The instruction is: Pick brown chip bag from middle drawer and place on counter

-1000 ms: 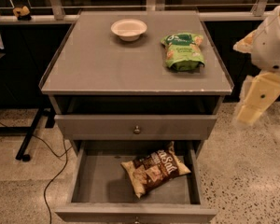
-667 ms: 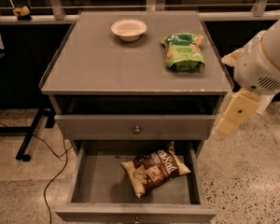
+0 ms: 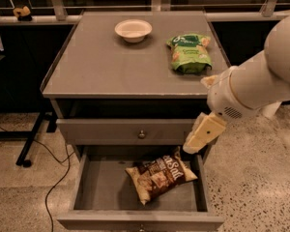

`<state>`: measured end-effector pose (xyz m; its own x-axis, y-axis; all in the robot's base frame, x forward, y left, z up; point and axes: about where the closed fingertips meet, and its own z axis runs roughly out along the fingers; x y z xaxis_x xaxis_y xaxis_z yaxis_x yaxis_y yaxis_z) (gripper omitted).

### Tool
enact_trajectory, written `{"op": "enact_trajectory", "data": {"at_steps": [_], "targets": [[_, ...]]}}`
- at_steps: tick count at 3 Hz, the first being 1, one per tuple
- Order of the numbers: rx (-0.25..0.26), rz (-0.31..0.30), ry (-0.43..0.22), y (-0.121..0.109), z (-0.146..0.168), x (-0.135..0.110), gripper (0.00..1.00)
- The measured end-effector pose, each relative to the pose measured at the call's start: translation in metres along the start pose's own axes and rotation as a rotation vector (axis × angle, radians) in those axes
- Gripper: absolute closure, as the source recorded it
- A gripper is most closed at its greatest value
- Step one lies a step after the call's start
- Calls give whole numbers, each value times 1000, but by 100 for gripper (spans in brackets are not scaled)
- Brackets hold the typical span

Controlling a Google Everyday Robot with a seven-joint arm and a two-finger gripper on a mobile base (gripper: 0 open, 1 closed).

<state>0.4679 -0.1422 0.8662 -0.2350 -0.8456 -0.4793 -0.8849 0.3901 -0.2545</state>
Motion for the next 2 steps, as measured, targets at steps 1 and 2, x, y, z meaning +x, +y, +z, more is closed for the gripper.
{"op": "enact_trajectory", "data": {"at_steps": [1, 2], "targets": [[-94, 14, -57, 12, 61, -4, 0], [-91, 10, -55, 13, 61, -5, 0]]}}
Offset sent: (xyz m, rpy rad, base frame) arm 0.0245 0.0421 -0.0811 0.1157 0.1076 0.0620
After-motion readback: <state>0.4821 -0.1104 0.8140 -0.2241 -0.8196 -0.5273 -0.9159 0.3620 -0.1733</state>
